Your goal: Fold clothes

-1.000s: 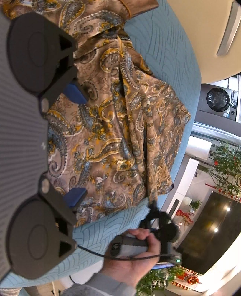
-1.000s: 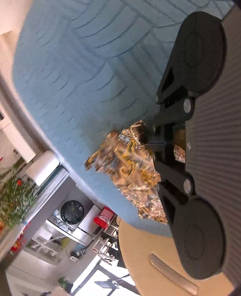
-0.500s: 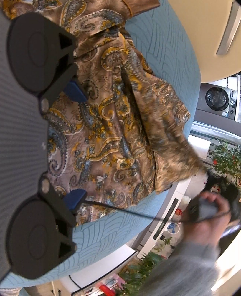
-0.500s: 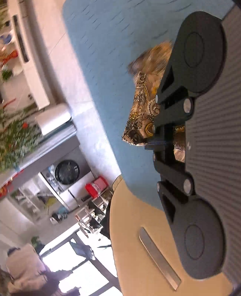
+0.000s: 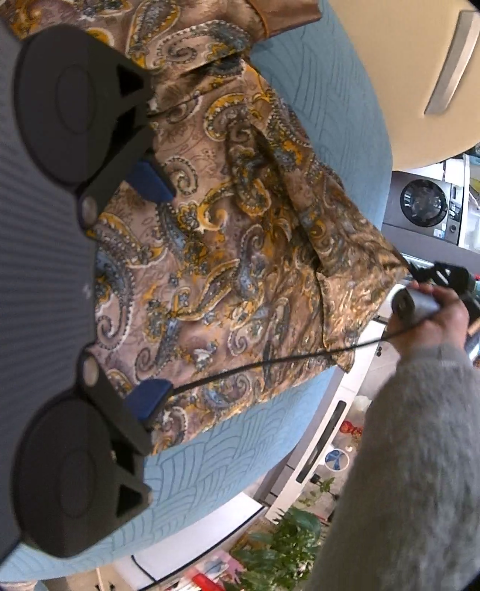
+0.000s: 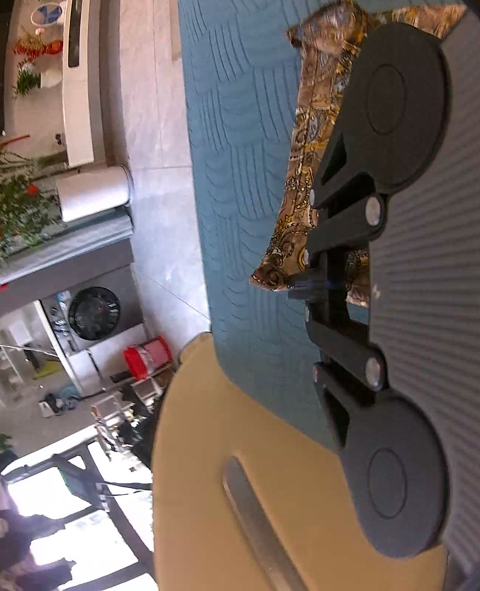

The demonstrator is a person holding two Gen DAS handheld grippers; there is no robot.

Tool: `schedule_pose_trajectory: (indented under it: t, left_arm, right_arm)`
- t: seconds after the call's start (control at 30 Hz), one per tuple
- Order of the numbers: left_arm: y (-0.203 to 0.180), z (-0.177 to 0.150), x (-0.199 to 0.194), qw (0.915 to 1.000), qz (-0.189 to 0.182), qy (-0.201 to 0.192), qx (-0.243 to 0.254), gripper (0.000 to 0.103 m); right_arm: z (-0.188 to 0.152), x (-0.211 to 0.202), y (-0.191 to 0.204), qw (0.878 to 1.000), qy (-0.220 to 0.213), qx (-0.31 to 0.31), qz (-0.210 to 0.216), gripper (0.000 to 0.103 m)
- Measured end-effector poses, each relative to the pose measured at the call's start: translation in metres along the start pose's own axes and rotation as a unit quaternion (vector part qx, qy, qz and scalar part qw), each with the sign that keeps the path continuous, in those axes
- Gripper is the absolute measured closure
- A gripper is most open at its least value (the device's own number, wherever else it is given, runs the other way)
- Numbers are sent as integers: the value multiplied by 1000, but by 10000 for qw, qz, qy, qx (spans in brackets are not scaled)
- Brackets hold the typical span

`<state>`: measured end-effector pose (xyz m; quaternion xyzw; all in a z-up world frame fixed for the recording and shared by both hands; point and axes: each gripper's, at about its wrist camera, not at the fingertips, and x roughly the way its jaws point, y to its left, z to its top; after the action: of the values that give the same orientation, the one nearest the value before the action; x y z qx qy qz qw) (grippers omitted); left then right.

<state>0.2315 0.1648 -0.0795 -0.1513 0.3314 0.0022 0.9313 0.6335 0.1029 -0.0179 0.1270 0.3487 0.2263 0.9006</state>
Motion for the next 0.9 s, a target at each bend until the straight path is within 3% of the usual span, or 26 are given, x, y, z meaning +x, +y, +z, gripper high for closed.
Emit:
schedule_pose_trajectory:
  t: [0.27,0.5,0.53,0.6,0.67,0.77,0.87,0.9]
  left_arm:
    - [-3,-2,-1,9997,-21,-79,-211,0]
    - [-12,-5,1,9997,108,-197,12,0]
    - [-11,-5,2,9998,91,-201,-6,0]
    - [-10,-4,2,9998,47,-212,-20,0]
    - [-10,-3,3,9998,23,-205,20,0]
    - [-11,-2,5,9998,11,-166,142,0]
    - [-8,1,4,9999,-52,-135,51,0]
    - [-6,2,4,9999,-86,-119,-8,0]
  right_arm:
    - [-18,55,28,9986,385,-349,-140,100]
    - [-45,90,27,9953,629,-515,-530,96]
    - [-49,94,23,9953,725,-353,-539,94]
    - [-51,95,21,9957,763,-242,-465,75]
    - [-50,84,24,9970,558,-286,-450,67]
    - [-44,52,27,9999,76,-113,-94,64]
    - [-37,5,28,9992,-234,67,314,45]
    - [-40,-15,30,9990,-197,12,402,44]
